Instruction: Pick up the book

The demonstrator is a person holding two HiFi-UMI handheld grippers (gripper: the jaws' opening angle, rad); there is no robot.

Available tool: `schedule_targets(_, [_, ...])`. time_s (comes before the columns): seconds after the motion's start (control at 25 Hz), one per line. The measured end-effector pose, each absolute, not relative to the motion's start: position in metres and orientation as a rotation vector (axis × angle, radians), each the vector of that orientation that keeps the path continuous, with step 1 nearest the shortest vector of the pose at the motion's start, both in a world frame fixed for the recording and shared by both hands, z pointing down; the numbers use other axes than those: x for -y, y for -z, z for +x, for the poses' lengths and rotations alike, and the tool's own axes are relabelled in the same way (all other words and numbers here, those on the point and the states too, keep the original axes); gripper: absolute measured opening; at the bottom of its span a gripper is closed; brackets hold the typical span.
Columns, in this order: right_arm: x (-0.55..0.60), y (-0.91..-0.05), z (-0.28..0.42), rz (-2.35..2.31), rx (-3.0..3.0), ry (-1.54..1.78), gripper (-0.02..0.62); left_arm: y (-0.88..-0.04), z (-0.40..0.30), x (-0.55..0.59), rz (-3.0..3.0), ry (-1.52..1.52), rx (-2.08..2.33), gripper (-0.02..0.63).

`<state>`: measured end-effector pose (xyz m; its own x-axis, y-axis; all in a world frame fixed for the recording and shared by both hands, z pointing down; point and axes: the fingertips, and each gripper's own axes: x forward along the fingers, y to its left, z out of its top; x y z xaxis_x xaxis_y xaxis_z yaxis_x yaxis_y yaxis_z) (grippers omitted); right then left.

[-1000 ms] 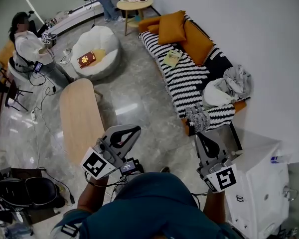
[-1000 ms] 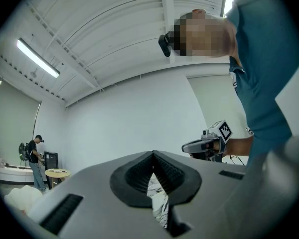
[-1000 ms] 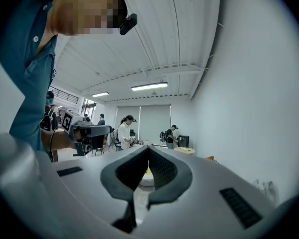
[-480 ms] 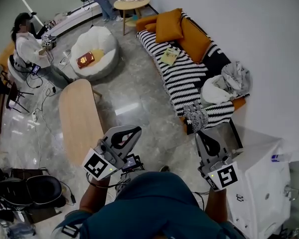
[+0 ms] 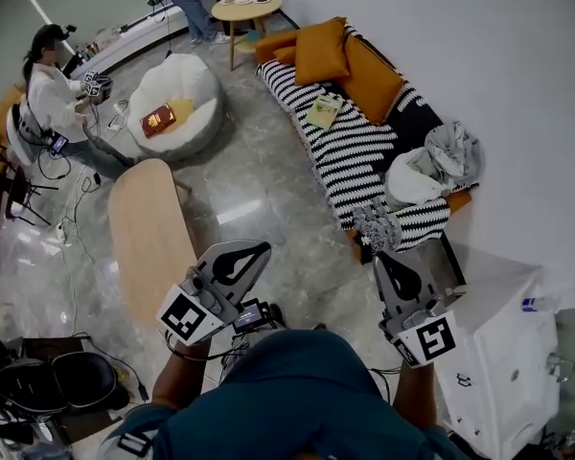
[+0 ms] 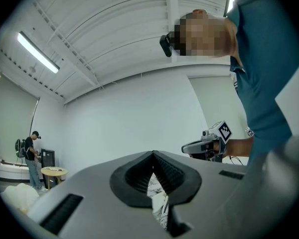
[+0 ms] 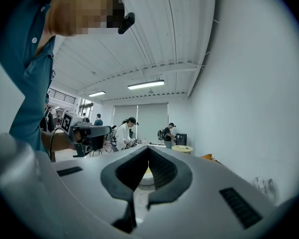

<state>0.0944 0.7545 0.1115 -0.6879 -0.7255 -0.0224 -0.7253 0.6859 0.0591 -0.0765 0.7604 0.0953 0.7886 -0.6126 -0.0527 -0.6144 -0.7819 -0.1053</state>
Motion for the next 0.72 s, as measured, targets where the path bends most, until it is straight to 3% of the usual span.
schedule_targets(0.72, [-0.701,-0.102,-0.004,1.381,2.774,0.132,0.014,-0.1,-0.177,-0.692,-2.916,-0.109,-0.836,0.003])
